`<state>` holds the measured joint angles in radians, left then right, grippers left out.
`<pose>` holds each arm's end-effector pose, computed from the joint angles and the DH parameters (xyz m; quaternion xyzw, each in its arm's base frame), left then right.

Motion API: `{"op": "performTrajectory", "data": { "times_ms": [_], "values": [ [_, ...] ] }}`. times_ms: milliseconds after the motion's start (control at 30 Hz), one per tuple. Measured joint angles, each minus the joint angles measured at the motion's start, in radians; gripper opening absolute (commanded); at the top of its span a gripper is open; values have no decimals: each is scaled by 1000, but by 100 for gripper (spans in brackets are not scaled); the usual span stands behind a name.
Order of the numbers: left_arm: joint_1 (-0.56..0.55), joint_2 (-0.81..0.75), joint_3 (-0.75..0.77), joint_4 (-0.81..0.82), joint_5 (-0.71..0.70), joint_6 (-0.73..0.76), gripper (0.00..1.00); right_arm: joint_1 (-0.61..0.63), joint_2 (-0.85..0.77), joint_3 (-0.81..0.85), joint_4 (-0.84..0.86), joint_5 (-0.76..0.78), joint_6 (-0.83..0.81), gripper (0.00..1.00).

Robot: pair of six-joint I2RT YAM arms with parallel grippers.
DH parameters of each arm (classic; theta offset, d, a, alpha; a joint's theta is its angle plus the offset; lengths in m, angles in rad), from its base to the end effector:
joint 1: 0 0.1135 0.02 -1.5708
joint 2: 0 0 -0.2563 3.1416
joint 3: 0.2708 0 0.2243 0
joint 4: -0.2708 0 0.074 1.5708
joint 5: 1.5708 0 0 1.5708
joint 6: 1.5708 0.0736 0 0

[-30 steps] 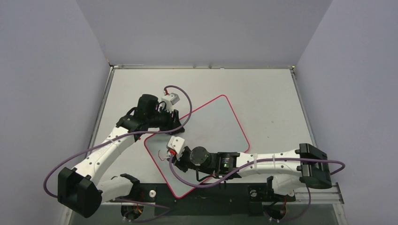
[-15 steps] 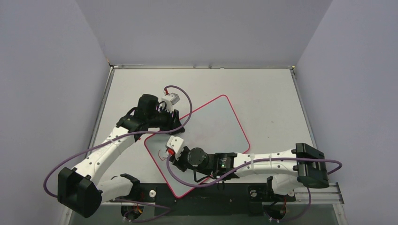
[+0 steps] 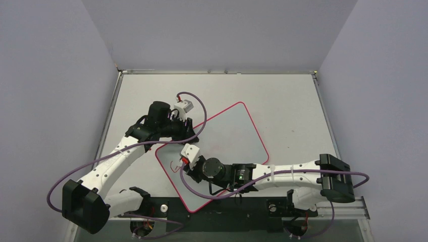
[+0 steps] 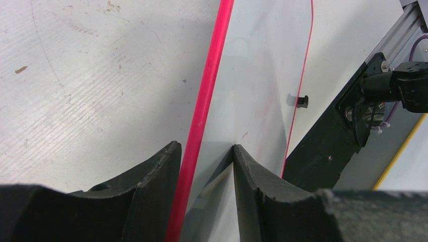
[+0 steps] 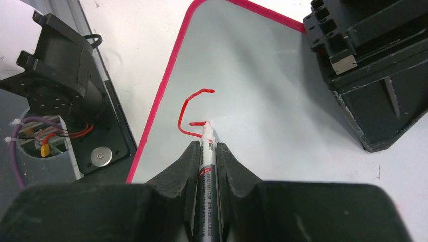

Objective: Write a sentence on the whiteboard
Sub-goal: Write a sentence on the whiteboard stand.

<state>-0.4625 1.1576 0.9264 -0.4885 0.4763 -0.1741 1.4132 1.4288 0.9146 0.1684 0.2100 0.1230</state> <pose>0.2051 -0.1400 0.2652 0.2236 0.8619 -0.3296 0.3138 0.0683 0.3322 0.2637 -0.4411 0.6864 0.3356 0.4708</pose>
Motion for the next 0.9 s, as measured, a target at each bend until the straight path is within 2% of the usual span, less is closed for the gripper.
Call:
{"op": "performTrajectory", "data": {
  "times_ms": [900],
  "values": [
    [0,1,0,1,0,-1,0,16,-52,-40,-73,22,27,0]
  ]
}}
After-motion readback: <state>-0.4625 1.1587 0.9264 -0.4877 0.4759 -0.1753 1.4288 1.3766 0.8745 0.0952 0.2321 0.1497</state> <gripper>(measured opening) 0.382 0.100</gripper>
